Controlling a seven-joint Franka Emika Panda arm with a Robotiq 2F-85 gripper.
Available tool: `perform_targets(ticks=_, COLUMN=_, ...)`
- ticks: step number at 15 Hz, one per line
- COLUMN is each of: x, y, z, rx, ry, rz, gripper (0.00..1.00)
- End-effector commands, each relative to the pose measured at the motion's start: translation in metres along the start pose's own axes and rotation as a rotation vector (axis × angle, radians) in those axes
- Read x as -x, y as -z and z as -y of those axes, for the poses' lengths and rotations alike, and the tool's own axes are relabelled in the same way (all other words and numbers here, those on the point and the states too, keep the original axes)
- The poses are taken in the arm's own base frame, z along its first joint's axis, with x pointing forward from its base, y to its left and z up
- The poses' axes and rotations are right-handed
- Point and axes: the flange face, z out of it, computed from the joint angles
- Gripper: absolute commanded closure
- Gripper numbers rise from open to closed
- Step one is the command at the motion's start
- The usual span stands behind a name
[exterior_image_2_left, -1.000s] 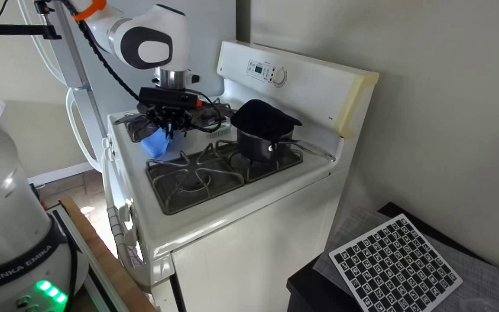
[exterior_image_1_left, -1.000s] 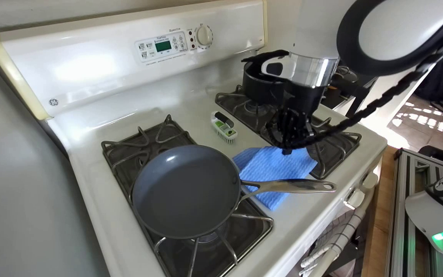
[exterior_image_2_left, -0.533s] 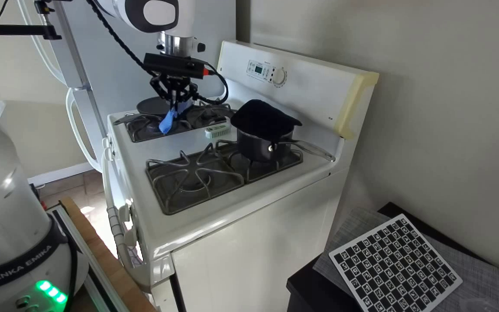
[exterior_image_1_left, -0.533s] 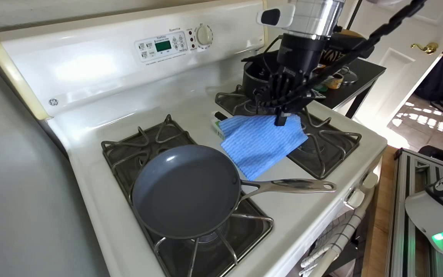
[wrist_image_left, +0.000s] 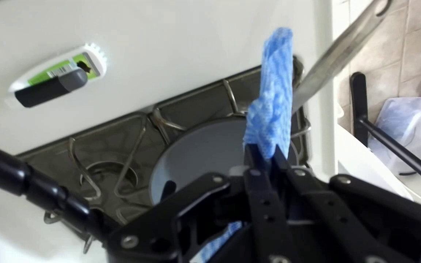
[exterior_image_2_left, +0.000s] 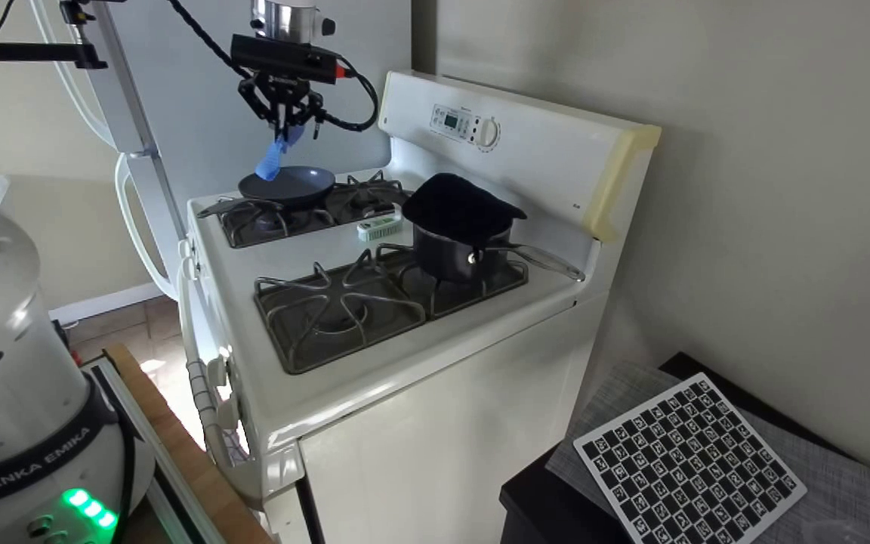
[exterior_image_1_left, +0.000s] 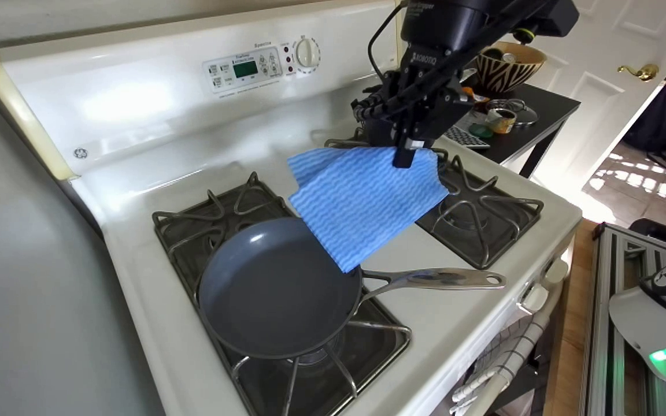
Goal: Move the pan forward, then use the blue towel to wipe the handle of the pan
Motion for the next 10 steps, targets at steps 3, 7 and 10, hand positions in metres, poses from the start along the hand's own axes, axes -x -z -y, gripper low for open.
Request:
perform_targets(ticks=3, x=-0.011, y=-0.010, z=0.018, rx=-0.219, ry=-0.002, rz=0.016, gripper=1.00)
perform_targets(ticks=7, x=0.007, y=-0.030, z=0.017, rx=-0.316, ry=-0.015, rz=0.146, gripper=1.00)
perform_targets(ticks=10, x=0.019, y=-0.048, z=0.018, rx=-0.349, ry=0.013, rz=0.209, gripper=1.00)
